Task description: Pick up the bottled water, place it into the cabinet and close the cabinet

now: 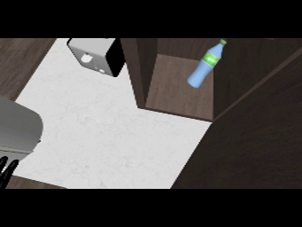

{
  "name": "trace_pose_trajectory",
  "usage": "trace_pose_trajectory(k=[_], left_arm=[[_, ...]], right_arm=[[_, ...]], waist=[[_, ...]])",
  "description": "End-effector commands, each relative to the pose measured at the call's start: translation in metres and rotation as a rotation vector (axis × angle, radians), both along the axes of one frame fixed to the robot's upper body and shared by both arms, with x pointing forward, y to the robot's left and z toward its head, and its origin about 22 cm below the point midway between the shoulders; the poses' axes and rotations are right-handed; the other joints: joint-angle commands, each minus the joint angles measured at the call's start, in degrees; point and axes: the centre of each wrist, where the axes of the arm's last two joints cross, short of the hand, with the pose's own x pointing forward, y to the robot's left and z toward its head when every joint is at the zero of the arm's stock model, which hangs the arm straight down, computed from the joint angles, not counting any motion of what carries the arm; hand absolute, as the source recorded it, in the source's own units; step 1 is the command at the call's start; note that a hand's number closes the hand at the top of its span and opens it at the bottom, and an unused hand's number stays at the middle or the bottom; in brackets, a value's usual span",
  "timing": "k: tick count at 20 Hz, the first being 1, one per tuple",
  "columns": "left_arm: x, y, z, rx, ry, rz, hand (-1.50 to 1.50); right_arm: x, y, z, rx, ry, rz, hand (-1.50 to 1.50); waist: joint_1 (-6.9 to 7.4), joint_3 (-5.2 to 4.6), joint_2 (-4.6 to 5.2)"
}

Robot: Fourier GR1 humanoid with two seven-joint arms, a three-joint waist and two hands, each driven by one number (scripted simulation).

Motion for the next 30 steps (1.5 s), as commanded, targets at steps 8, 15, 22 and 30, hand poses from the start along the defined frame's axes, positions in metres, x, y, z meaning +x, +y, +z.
trace_pose_trajectory(k=[8, 15, 22, 30], left_arm=[[0.005, 0.015, 0.009, -0.004, -0.025, -0.012, -1.50], [0.005, 0.022, 0.008, -0.005, -0.014, 0.027, -1.50], [0.001, 0.030, 0.009, -0.017, 0.004, 0.031, -1.50], [-0.010, 0.033, 0.004, -0.025, 0.011, 0.038, -1.50]], right_arm=[[0.039, 0.038, -0.019, 0.127, 0.260, -0.054, 1.50], [0.090, 0.049, -0.027, 0.158, 0.366, -0.072, 1.50], [0.178, 0.055, -0.014, 0.162, 0.338, -0.373, 1.50], [0.272, 0.077, 0.009, 0.099, 0.331, -0.478, 1.50]], waist=[[1.09, 0.36, 0.80], [-0.70, 0.59, 0.00], [-2.37, 0.82, -0.70], [-3.80, 1.03, -0.78]])
